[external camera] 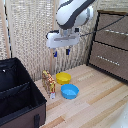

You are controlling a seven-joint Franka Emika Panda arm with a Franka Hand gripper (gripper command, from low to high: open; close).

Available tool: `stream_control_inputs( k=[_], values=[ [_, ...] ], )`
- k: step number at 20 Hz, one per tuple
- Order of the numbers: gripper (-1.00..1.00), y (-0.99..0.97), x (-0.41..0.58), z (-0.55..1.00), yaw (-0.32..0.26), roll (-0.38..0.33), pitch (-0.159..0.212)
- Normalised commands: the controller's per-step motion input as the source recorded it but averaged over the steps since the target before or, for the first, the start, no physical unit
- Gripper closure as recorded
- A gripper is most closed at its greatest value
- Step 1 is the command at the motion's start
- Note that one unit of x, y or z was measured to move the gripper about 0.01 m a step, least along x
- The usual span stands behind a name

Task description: Move your gripper towards the bottom drawer handle. Grasp the handle gently with your gripper. Apply gentle outward force to slide the bottom drawer open.

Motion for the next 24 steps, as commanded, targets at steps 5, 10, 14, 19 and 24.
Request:
stream_control_inputs(
  k=[5, 10, 14, 19, 24],
  values=[
    [-1.00, -0.17, 0.030, -0.38, 0.158, -0.155, 0.036],
    [-1.00, -0.16, -0.023, -0.11, 0.181, -0.325, 0.001],
    [-1.00, -0.16, -0.063, -0.04, 0.163, -0.372, -0.005],
    [-1.00, -0.14, -0.043, -0.08, 0.160, -0.375, -0.001],
    [-1.00, -0.12, -0.003, -0.12, 0.149, -0.375, 0.000]
  ],
)
